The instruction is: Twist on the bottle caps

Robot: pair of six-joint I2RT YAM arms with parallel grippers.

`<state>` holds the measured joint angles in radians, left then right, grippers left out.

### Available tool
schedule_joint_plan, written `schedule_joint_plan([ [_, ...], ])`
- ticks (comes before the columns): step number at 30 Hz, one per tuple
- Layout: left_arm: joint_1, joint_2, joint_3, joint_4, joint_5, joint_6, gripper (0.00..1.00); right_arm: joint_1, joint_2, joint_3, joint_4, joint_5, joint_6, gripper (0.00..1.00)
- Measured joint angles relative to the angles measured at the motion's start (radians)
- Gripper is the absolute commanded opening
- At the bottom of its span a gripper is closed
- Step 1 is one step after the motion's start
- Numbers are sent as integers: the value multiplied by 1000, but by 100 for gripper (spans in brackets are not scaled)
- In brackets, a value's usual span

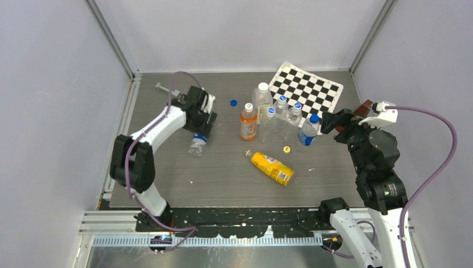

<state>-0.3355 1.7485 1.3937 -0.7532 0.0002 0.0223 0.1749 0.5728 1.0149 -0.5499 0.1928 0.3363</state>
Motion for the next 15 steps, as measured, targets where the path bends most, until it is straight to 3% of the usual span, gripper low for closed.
schedule_joint_plan([
  [9, -315, -351, -465, -5, -88, -358, 68, 2, -16, 0, -12, -2, 2, 96],
  [15, -347, -538, -570, 26, -118, -505, 71, 3, -16, -2, -15, -3, 2, 96],
])
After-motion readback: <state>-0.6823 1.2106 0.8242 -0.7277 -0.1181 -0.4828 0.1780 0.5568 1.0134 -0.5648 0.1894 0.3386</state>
